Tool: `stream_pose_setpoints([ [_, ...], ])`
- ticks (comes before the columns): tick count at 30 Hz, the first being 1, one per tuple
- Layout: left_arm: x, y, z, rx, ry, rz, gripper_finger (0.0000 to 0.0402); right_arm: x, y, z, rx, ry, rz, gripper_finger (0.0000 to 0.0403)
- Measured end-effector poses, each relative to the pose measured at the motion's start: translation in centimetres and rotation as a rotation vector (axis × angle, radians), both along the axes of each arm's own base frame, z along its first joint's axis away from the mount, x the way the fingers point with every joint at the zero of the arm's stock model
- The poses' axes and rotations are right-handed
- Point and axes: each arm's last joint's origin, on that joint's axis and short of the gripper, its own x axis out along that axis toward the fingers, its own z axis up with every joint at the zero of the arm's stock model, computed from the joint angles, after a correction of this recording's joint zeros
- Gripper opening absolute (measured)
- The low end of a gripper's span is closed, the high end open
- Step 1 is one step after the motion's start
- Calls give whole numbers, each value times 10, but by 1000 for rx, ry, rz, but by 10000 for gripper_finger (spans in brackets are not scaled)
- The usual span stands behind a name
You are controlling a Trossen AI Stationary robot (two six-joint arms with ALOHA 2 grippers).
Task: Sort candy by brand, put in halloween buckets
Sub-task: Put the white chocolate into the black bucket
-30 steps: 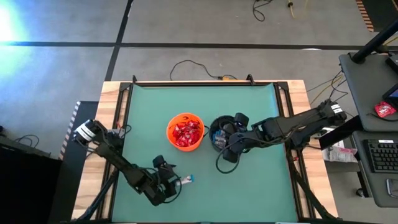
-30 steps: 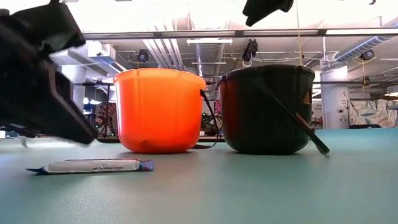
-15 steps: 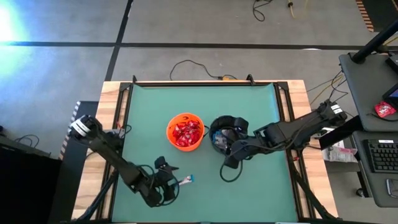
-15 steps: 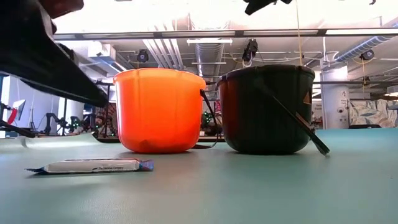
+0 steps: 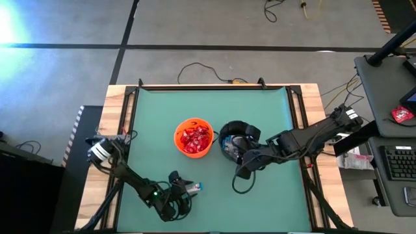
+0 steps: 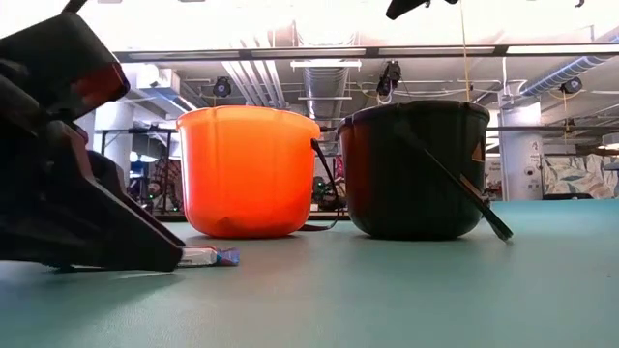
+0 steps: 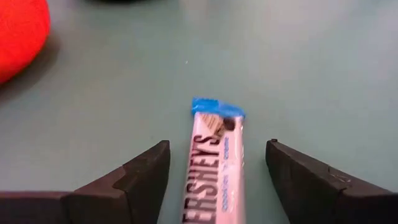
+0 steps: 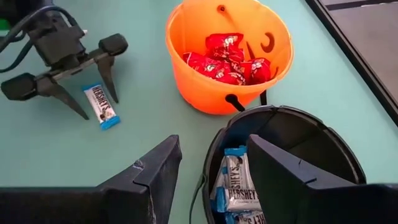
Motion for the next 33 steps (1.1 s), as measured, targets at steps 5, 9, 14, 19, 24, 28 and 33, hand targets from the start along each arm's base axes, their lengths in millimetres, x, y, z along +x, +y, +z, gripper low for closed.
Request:
stream_pose_setpoints([
  [5, 2, -5, -22, 29, -51, 15, 228, 0, -1, 0, -2, 4, -2, 178],
  [9, 1, -6, -38, 63, -67, 30, 215, 0, -1, 0, -1, 1, -4, 178],
  [14, 1, -6, -51, 125, -86, 38, 205, 1, -1, 0, 12, -10, -15, 178],
  [19, 2, -6, -56, 164, -104, 35, 202, 2, -1, 1, 13, -19, -12, 178],
  [24, 4, -4, -57, 151, -92, 27, 185, 2, -1, 1, 12, -19, -11, 178],
  [28, 5, -4, -56, 150, -92, 25, 146, 2, -1, 1, 12, -21, -10, 178],
  [33, 5, -4, -56, 151, -88, 26, 99, 4, 0, 3, -33, -41, 38, 178],
])
